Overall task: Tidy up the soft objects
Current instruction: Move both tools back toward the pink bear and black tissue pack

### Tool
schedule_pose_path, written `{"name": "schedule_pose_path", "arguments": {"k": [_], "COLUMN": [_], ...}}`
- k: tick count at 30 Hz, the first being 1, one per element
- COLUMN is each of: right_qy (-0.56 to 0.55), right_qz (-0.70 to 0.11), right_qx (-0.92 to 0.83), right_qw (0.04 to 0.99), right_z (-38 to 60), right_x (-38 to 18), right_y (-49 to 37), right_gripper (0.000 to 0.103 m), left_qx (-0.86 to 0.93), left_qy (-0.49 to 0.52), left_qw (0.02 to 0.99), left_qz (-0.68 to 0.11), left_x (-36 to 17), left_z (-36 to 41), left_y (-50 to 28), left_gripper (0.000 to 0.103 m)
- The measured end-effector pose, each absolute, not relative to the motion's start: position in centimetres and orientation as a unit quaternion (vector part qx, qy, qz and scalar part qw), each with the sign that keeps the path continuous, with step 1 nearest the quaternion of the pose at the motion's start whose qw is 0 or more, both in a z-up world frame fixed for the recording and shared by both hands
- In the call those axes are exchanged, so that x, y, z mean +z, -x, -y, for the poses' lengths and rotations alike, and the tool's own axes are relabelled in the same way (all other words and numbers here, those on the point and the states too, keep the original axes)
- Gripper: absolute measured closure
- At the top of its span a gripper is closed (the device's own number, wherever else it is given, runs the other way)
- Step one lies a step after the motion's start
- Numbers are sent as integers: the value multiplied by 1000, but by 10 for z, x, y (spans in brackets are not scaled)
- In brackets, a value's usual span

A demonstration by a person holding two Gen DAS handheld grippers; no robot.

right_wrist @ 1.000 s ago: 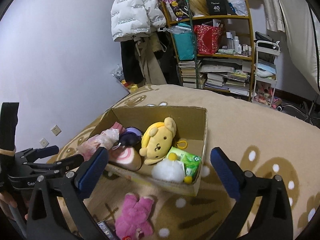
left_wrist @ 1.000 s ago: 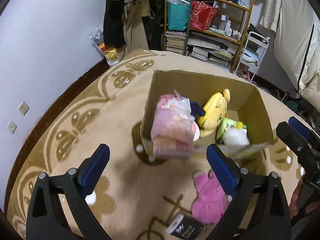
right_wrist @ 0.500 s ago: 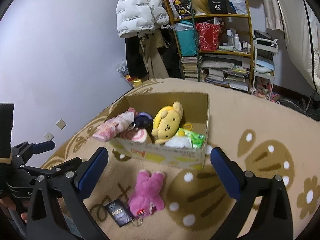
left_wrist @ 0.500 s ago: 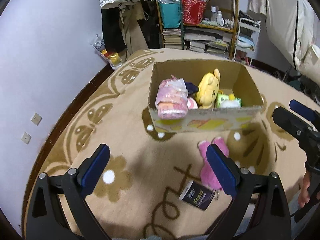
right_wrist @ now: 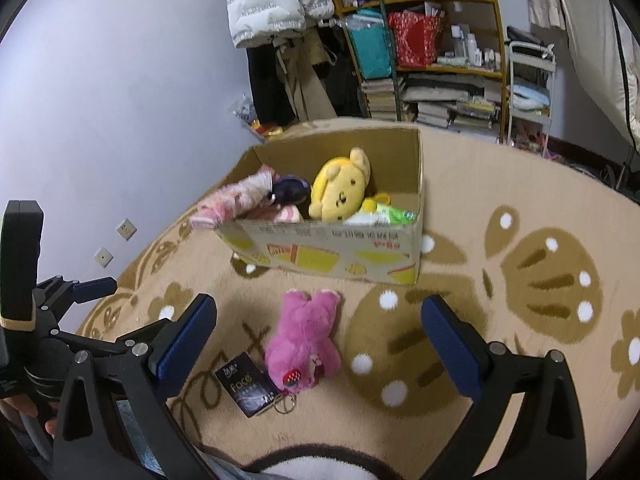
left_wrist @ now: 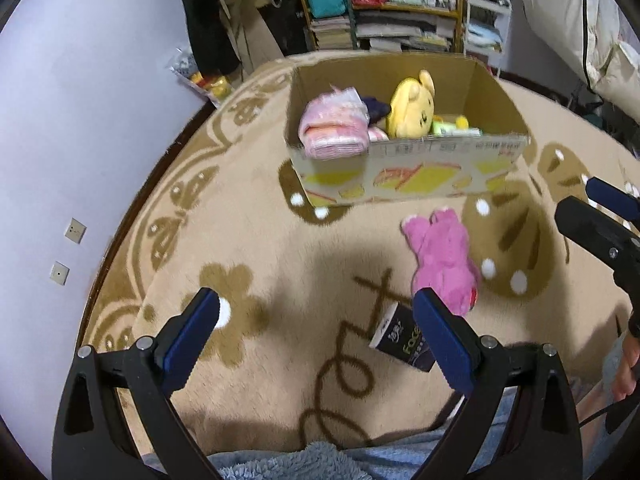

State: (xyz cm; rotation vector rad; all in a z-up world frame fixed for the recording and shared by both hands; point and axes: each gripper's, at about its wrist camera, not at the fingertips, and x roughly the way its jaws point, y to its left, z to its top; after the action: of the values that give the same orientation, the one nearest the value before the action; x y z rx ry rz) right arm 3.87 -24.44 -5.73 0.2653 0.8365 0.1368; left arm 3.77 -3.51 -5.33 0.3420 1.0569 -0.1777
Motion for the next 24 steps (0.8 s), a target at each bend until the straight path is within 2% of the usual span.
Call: {"name": "schedule_pose_path", "arguments": {"k": [24], "right_qy": [-142], "right_qz": [-539], "right_qx": [99], "right_qw": [824], "right_z": [228], "right_x": [-152], "right_y": [-83], "right_gripper": [0], "left_qx": [-147], "left_qy": [-246], "left_qw": [761], "left_qz": [-583], "left_x": [-136], "left_z": [85], "left_y": [-36], "left_gripper": [6]}}
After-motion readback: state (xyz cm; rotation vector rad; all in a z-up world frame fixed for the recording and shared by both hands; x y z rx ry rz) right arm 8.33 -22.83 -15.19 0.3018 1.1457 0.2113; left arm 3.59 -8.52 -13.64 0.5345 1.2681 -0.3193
